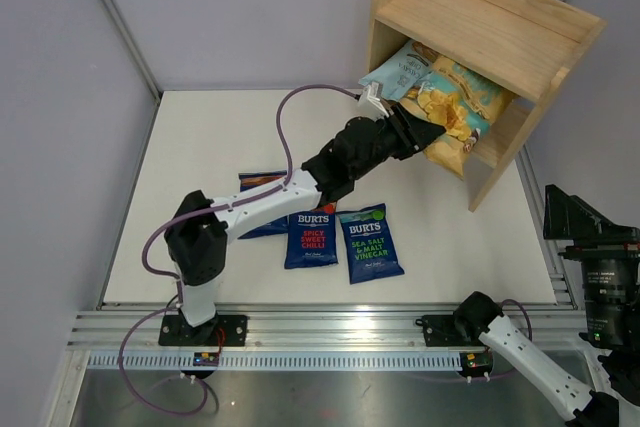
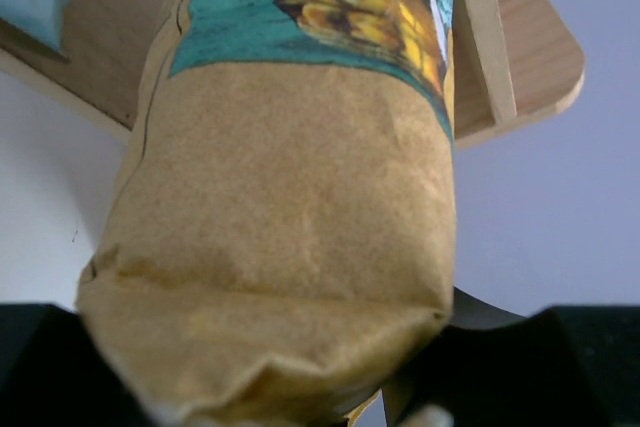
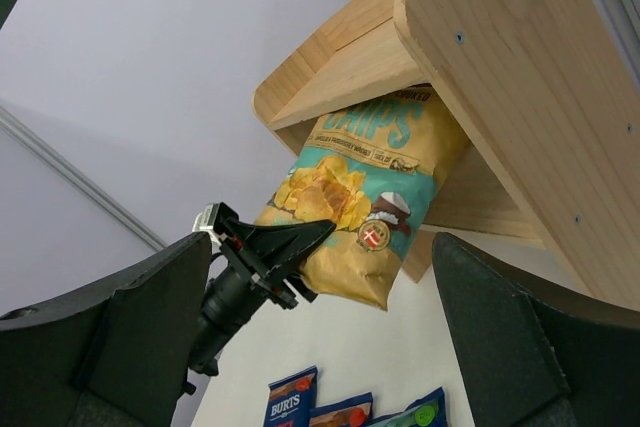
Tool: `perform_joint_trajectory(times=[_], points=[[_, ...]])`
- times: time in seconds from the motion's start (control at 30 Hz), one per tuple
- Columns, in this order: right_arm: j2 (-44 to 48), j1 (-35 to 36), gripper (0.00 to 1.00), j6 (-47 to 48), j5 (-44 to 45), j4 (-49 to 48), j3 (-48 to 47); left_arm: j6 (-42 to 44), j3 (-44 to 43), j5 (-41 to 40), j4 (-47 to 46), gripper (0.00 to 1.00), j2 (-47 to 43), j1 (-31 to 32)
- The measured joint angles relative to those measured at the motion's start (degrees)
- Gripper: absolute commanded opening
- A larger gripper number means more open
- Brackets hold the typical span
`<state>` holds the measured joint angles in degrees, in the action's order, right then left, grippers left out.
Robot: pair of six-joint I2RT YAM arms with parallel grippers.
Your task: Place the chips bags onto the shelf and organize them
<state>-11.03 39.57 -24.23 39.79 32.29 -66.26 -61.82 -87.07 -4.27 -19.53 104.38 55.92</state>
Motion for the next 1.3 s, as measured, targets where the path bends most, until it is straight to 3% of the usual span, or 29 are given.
perform_joint_trajectory(times=[0.7, 1.03, 1.3], points=[[2.7, 0.0, 1.0, -1.4, -1.8, 0.8, -1.0, 2.1, -37.6, -3.6, 15.8, 0.2, 26.5, 0.1], [2.8, 0.0, 0.99, -2.1, -2.8, 1.1, -1.0, 3.5, -46.8, -2.4, 17.3, 0.31, 34.6, 0.1], [4.2, 0.0, 0.99, -2.5, -3.2, 2.1, -0.9, 3.6, -47.6, 1.6, 16.9, 0.5, 35.7, 0.1]])
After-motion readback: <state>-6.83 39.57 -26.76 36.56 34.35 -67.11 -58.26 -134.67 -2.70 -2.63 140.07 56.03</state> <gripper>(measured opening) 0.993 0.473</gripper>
